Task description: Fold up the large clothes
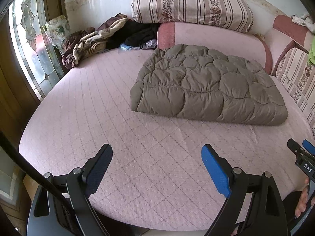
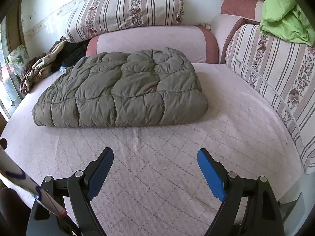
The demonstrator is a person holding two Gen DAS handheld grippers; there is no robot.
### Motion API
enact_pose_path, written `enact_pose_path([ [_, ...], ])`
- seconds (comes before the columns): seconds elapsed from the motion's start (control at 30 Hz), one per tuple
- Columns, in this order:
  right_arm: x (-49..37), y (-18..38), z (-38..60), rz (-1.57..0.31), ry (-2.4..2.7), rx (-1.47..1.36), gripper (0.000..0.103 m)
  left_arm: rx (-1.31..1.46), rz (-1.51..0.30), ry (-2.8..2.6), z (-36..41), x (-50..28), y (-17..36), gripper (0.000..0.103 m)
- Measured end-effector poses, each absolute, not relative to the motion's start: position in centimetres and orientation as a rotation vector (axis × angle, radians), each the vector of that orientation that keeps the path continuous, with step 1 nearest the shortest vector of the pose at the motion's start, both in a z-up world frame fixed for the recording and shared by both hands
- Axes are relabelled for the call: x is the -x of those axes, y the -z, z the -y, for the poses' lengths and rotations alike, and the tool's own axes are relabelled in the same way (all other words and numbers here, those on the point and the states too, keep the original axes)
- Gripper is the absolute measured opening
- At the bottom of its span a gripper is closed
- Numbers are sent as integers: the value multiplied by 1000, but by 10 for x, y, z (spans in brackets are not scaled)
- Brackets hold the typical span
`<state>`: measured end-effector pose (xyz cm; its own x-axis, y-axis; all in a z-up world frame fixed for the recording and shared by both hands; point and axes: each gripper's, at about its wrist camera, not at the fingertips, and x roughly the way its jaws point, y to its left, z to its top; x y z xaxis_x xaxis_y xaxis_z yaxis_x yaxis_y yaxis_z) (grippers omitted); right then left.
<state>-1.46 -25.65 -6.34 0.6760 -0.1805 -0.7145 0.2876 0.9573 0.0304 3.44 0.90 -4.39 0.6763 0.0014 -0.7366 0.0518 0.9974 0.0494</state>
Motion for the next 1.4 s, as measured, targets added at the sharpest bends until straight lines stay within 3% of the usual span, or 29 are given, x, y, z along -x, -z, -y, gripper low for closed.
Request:
enact_pose_path([
  [0.8, -53, 60, 286, -753, 340, -151, 90, -65, -836, -30, -27, -119, 65, 92],
  [1.1, -119, 74, 383, -769, 381, -443, 92, 193, -870, 34, -77, -239, 65, 92],
  [1.4, -170, 130, 454, -867, 269, -723, 97, 434, -1042, 358, -80, -326, 133, 92],
])
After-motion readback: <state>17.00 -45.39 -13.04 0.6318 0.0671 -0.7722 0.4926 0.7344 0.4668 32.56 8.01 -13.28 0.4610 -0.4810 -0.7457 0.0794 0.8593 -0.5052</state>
